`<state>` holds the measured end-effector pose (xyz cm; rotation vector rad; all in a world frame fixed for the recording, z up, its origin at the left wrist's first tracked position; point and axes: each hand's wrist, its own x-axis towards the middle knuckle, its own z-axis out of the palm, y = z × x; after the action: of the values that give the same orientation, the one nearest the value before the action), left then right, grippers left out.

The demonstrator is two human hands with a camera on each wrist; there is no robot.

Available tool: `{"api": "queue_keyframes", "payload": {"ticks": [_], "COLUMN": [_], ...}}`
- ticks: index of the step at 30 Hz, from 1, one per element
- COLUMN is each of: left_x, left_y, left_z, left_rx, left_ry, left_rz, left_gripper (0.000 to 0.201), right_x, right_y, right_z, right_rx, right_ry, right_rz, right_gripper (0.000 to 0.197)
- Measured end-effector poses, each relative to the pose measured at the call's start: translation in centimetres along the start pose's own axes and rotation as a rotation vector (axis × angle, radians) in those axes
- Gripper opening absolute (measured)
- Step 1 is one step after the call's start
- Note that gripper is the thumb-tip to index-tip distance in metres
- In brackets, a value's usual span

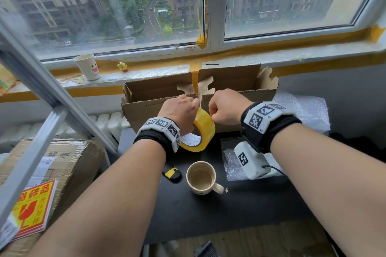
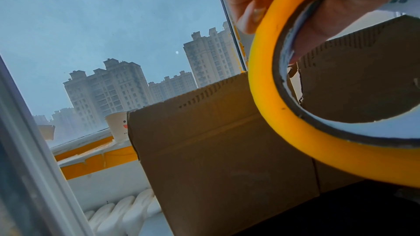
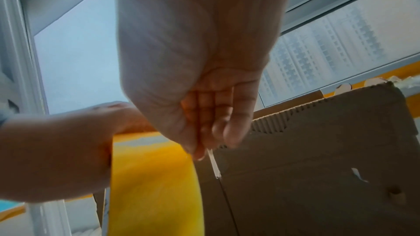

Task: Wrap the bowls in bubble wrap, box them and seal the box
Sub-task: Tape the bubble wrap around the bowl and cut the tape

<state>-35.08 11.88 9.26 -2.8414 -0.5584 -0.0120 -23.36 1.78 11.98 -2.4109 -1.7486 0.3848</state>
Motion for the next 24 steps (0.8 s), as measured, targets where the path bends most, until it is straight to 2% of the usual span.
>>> {"api": "queue_keyframes", "payload": {"ticks": [6,10,14,21,24], "left_x": [0.5,0.9,1.3,1.8,1.4], "left_y": [-0.2,-0.2,0.0,-0.2,-0.8], "left_z": [0.3,0.2,0.5,0.8,1.4], "left_rx": [-0.026,-0.048,-0.082,-0.140,-0.149], "left_ry": [-0.003,-0.031,-0.079,-0.125,-0.145], "left_rz": [-0.037,-0.043,-0.036,-0.013,-0.027], "left_gripper": [0.025,0.024,0.020,0.024,0.024], "right_x": [0.3,0.4,0.5,1.1,1.6], "right_y": [0.3,0.4,0.5,1.1,1.8], "right_z": [0.4,0.3,0.3,0.0,-0.6], "right_rx": [-0.070,-0.098,-0.115,-0.009,0.105], "right_ry": [0.068,0.093,0.089,0.039,0.026], "right_rz": [-0.019,-0.009,-0.003,-0.003,0.023], "right_gripper": [0.017,0.028,0.025,0.024,0.021]}}
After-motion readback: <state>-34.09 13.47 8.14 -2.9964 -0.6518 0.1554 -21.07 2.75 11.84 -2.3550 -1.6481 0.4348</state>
